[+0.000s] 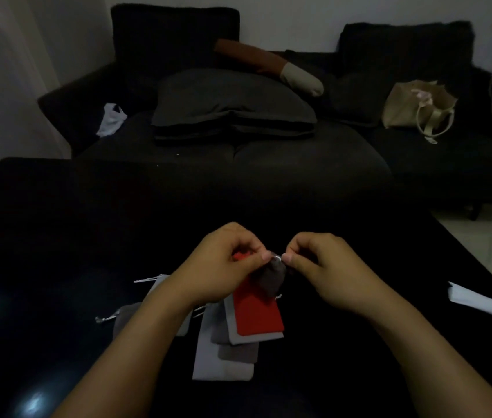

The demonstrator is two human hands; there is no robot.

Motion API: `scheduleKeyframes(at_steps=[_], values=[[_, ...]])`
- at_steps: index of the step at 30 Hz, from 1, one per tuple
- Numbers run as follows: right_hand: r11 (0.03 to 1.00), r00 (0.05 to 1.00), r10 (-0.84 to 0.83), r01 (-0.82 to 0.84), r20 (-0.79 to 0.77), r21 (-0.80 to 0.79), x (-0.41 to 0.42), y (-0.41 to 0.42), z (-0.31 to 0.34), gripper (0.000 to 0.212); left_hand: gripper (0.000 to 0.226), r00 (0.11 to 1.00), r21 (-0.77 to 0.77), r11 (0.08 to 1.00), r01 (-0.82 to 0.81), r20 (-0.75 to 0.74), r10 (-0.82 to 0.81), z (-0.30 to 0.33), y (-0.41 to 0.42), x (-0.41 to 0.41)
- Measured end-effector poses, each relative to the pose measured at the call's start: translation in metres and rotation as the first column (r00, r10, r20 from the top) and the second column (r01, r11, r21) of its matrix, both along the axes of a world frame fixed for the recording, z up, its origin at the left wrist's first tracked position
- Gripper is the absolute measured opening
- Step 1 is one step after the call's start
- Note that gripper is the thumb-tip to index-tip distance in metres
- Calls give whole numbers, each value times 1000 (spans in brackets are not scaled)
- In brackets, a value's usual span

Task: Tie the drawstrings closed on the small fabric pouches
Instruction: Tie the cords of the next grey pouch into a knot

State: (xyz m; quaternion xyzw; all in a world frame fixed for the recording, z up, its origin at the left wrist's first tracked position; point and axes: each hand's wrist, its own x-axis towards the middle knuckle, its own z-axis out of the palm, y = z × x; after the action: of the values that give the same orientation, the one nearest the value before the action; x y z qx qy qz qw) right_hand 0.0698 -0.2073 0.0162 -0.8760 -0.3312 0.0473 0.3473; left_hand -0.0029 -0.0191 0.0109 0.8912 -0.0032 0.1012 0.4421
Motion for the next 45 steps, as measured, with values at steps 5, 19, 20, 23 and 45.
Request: scheduleKeyframes(at_steps=[5, 19, 20, 23, 45], values=[[997, 995, 46, -39, -91, 71, -5, 4, 0, 13, 21, 996, -455, 887, 75, -2, -86, -4, -17, 2], [842, 932, 131, 76, -339, 534, -3, -1, 15, 19, 18, 999, -592, 805, 44, 15, -43, 3, -20, 1], [859, 934, 135, 55, -330, 509, -3, -1, 14, 21, 22, 999, -620, 784, 40, -3, -53, 3, -21, 1], [888, 957, 129, 6, -260, 460, -5, 0, 13, 22, 30, 997, -709, 705, 35, -26, -76, 3, -24, 3], [754, 856, 308, 46, -415, 655, -6, 1, 17, 9, 25, 981, -831, 556, 10, -100, -168, 13, -16, -2]])
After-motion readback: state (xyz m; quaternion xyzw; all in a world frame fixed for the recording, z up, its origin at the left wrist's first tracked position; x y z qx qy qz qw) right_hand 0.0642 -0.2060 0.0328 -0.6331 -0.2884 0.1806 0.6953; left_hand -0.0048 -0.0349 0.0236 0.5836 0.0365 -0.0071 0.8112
